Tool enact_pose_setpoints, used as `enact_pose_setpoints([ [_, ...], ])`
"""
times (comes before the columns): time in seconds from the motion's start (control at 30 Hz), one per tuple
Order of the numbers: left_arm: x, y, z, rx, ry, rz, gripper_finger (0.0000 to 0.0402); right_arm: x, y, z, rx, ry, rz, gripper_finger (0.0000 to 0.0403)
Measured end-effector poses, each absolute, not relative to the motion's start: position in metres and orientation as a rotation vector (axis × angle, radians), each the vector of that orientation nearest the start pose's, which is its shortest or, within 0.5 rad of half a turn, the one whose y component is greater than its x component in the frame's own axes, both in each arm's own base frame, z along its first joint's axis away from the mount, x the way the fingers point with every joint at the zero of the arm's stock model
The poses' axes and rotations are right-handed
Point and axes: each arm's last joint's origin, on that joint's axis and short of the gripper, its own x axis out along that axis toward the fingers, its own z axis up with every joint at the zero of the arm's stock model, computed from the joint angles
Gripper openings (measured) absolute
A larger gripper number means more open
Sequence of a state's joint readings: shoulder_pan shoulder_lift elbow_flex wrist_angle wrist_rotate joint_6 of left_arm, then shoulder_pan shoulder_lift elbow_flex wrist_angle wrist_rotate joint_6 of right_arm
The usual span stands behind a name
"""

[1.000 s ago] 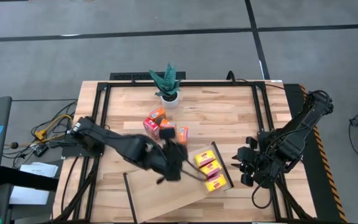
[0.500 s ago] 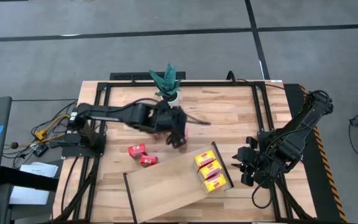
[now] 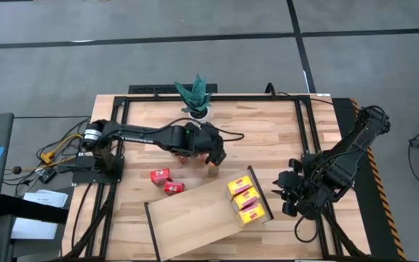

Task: Stack cereal on shelf
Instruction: Put the bottom right orange cereal box on the shelf

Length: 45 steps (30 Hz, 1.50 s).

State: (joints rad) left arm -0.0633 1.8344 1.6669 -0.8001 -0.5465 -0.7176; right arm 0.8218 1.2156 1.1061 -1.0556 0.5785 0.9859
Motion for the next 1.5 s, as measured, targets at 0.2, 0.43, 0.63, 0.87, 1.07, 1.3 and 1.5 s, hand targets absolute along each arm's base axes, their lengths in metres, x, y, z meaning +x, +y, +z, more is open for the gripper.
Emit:
enact_pose_setpoints([
  [0.2, 0.391, -0.018, 0.282, -0.396, 0.690, 0.797, 0.0378, 0.162, 0.141, 0.299, 0.178, 0.866, -0.258, 0.0160],
  [0.43, 0.390, -0.029, 0.277, -0.422, 0.669, 0.802, 0.0378, 0.164, 0.139, 0.299, 0.186, 0.864, -0.271, 0.0160],
  [0.63, 0.392, -0.038, 0.278, -0.426, 0.630, 0.806, 0.0378, 0.164, 0.139, 0.299, 0.188, 0.863, -0.270, 0.0155],
  [0.87, 0.405, -0.045, 0.253, -0.440, 0.669, 0.790, 0.0378, 0.165, 0.139, 0.300, 0.193, 0.859, -0.268, 0.0153],
  [1.07, 0.409, -0.046, 0.244, -0.451, 0.697, 0.781, 0.0378, 0.166, 0.140, 0.300, 0.202, 0.853, -0.264, 0.0159],
  [1.3, 0.409, -0.045, 0.244, -0.460, 0.712, 0.774, 0.0359, 0.165, 0.140, 0.300, 0.200, 0.853, -0.266, 0.0161],
  [1.5, 0.409, -0.042, 0.243, -0.481, 0.730, 0.765, 0.0291, 0.165, 0.140, 0.300, 0.199, 0.853, -0.266, 0.0151],
])
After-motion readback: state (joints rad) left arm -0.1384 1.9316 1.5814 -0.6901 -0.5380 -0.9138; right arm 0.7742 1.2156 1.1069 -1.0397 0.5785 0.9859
